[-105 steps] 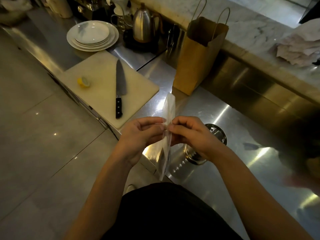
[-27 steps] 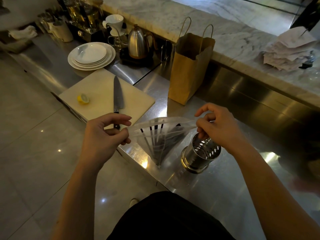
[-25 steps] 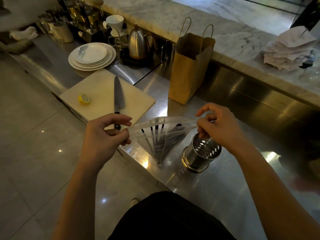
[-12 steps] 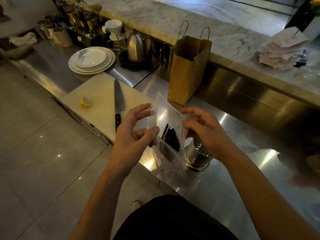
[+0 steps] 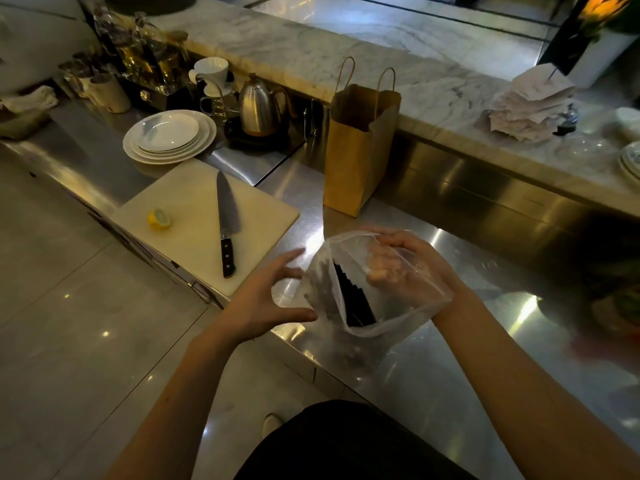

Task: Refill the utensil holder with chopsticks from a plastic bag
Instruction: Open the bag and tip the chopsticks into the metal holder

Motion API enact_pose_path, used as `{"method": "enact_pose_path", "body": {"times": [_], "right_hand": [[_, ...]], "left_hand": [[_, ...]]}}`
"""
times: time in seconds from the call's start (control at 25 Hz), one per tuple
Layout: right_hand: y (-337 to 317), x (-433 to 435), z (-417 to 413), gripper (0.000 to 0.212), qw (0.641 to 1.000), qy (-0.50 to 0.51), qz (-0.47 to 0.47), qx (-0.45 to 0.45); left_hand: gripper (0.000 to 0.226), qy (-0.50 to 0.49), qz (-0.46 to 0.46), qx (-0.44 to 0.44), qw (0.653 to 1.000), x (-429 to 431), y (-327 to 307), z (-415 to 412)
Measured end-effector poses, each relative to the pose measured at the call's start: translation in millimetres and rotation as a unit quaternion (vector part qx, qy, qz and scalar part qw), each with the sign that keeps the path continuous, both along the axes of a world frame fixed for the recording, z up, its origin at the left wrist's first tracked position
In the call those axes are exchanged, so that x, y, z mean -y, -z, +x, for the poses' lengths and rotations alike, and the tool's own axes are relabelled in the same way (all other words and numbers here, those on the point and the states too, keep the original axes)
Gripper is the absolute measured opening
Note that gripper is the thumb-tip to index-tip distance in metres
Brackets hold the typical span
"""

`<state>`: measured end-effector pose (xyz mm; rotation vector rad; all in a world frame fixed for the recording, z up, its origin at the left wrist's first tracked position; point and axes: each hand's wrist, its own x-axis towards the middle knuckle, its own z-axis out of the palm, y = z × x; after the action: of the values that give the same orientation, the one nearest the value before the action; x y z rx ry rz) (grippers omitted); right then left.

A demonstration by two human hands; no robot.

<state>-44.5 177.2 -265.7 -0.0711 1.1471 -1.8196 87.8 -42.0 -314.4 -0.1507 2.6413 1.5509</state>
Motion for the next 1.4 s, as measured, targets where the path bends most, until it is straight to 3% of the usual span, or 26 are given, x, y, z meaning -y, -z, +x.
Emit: {"method": "enact_pose_path", "body": {"times": [0.12,0.2,0.28,0.36,0.44,0.52,0.6,0.72,0.84,0.92,1.12,1.4], "right_hand": [[-1,0,-3,0.016,0.997,0.021,-0.014,0.071],[2,-2,-13,0.015,0.998,0.054,0.027,0.026],[12,-10,-20,0.013,0.987,0.154,0.042,0.015],[23,-20,-15,0.033,0.967,0.255,-0.004,0.03],[31,-25,-7,0.028,0.949,0.308,0.047,0.037],[32,-20,7,0.019,0.943,0.299,0.138,-0.046],[26,-10,19,0.025,0.93,0.276,0.207,-0.13],[16,-2,36,0.033,0.921,0.22,0.24,-0.216],[4,10,51,0.027,0.953,0.083,0.169,-0.238],[-2,18,55,0.023,0.954,0.059,0.149,-0.253],[-5,19,52,0.037,0.917,0.067,0.212,-0.332],[10,17,55,0.011,0.874,0.107,0.277,-0.386]], "left_hand": [[0.029,0.007,0.043,-0.021,0.999,-9,-4,-5],[0.019,-0.03,0.068,-0.042,0.996,-14,-10,-2],[0.013,-0.069,0.084,-0.077,0.991,-14,-16,2],[0.01,-0.122,0.075,-0.101,0.985,-9,-22,6],[0.007,-0.174,0.039,-0.104,0.979,-7,-24,6],[0.006,-0.192,0.021,-0.085,0.977,-11,-24,4],[0.011,-0.203,0.018,-0.088,0.975,-15,-23,1],[0.006,-0.252,-0.037,-0.158,0.954,-24,-26,0],[0.007,-0.195,-0.072,-0.192,0.959,-45,-27,-2],[0.016,-0.151,-0.047,-0.174,0.972,-60,-23,-4],[0.013,-0.128,0.017,-0.162,0.978,-78,-12,0],[0.016,-0.087,0.035,-0.164,0.982,-89,-4,8]]}}
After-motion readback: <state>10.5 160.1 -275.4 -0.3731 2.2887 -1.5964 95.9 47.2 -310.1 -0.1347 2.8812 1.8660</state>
